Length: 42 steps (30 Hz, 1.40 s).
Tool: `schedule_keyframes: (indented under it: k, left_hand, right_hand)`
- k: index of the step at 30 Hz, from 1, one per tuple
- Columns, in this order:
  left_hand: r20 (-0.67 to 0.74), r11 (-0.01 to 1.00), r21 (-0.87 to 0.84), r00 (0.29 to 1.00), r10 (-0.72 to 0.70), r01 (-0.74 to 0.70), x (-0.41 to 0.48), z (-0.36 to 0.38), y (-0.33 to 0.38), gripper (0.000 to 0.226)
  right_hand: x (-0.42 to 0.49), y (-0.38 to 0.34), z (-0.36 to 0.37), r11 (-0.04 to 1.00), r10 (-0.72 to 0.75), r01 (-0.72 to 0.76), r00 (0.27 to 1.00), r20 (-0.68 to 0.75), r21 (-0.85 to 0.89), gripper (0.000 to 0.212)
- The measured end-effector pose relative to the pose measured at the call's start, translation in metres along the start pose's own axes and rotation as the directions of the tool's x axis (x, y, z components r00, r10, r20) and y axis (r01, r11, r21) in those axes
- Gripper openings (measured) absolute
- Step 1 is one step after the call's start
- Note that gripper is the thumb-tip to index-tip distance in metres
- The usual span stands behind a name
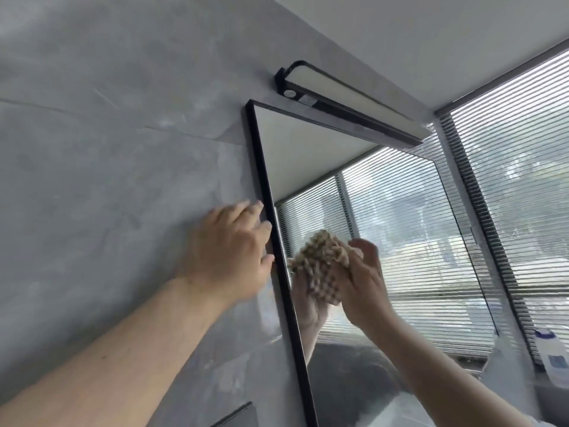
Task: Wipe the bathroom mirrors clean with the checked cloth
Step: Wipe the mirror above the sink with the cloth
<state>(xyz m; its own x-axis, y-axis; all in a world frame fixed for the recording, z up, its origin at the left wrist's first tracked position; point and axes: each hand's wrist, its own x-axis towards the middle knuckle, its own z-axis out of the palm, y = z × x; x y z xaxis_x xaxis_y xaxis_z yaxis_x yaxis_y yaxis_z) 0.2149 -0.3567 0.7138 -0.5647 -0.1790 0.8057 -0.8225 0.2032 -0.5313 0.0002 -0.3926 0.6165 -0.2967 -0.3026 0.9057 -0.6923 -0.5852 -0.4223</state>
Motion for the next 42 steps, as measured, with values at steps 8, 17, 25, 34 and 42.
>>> schedule_keyframes:
  k: [8,17,25,34,42]
  left_hand:
    - [-0.03,0.985,0.157,0.997,-0.072,0.076,0.013,0.002,-0.015,0.063]
    - [-0.017,0.982,0.172,0.997,-0.078,0.08,0.012,0.001,-0.017,0.065]
    - [-0.125,0.952,-0.305,0.992,-0.025,-0.015,0.002,-0.013,-0.015,0.068]
    - [0.253,0.227,-0.928,0.948,-0.192,0.294,-0.034,-0.067,0.025,0.031]
    - [0.46,0.039,-0.884,0.883,-0.099,0.465,-0.054,-0.074,0.039,0.022]
  right_hand:
    - [0.047,-0.051,-0.037,0.826,0.191,-0.242,0.97,0.152,0.509,0.024]
    - [0.041,-0.045,-0.046,0.88,0.23,-0.369,0.882,0.411,0.298,0.051]
    - [0.038,-0.071,-0.073,0.865,0.022,-0.253,0.882,0.471,0.433,0.02]
    - [0.009,-0.107,-0.087,0.77,-0.132,-0.196,0.882,0.452,0.607,0.055]
    - [-0.003,-0.123,-0.106,0.775,-0.04,-0.317,0.839,0.543,0.546,0.028]
